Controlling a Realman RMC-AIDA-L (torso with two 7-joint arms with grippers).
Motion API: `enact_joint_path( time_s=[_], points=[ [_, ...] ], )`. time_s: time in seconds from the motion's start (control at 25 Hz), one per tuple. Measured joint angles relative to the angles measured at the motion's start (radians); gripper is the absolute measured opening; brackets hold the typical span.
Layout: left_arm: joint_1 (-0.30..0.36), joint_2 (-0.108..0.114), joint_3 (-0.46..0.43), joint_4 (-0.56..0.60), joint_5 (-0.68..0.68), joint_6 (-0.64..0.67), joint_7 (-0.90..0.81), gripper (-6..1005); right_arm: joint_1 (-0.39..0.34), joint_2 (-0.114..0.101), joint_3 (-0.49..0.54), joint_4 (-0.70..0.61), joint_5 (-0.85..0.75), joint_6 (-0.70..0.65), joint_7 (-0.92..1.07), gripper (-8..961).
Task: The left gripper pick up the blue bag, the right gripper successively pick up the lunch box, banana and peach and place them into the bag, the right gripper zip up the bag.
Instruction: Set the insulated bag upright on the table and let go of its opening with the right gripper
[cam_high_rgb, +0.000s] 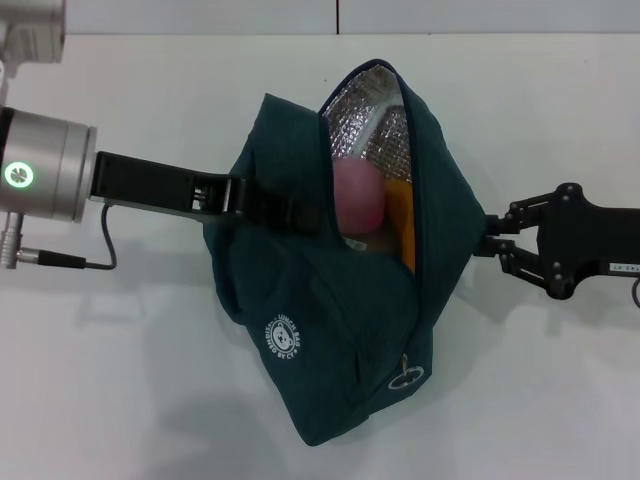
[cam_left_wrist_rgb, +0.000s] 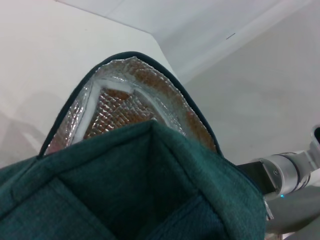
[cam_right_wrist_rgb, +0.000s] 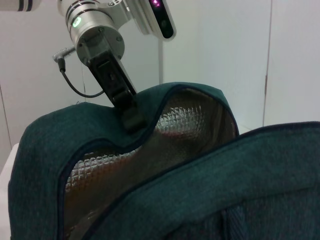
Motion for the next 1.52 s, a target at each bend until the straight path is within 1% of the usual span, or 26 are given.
enact_joint_path(
  time_s=[0.12, 0.2, 0.24, 0.32, 0.44, 0.52, 0.72, 0.84, 1.16, 1.36, 1.52],
  points=[
    [0.001, 0.0, 0.0, 0.0, 0.0, 0.0, 0.0, 43, -0.002, 0.001, 0.008, -0.001, 0.009, -0.016, -0.018, 214],
    [0.001, 0.0, 0.0, 0.0, -0.002, 0.0, 0.0, 43, -0.007, 0.001, 0.012, -0.002, 0.025, -0.023, -0.029, 153],
    [0.001, 0.0, 0.0, 0.0, -0.002, 0.0, 0.0, 44, -0.029, 0.0, 0.013, -0.017, 0.076, -0.032, -0.051, 122],
    [0.001, 0.0, 0.0, 0.0, -0.005, 0.0, 0.001, 44, -0.048, -0.002, 0.014, -0.031, 0.113, -0.038, -0.063, 61],
    [0.0, 0.0, 0.0, 0.0, -0.019, 0.0, 0.008, 45, -0.083, -0.006, 0.02, -0.058, 0.183, -0.056, -0.085, 61],
    [-0.004, 0.0, 0.002, 0.0, -0.024, -0.004, 0.011, 46, -0.101, -0.008, 0.043, -0.07, 0.22, -0.083, -0.096, 61],
    [-0.031, 0.001, 0.006, -0.034, -0.025, -0.018, 0.023, 47, -0.112, -0.008, 0.186, -0.063, 0.257, -0.209, -0.11, 61],
    [-0.05, 0.001, 0.004, -0.068, -0.026, -0.026, 0.038, 48, -0.111, -0.009, 0.239, -0.061, 0.259, -0.258, -0.11, 61],
    [-0.105, 0.001, 0.007, -0.136, -0.027, -0.06, 0.08, 50, -0.118, -0.012, 0.273, -0.059, 0.26, -0.266, -0.116, 62],
    [-0.122, 0.0, 0.03, -0.144, -0.028, -0.106, 0.119, 51, -0.117, -0.012, 0.275, -0.053, 0.261, -0.254, -0.138, 62],
    [-0.127, 0.0, 0.026, -0.149, -0.034, -0.131, 0.175, 52, -0.108, -0.011, 0.27, -0.037, 0.256, -0.239, -0.159, 62]
  ],
)
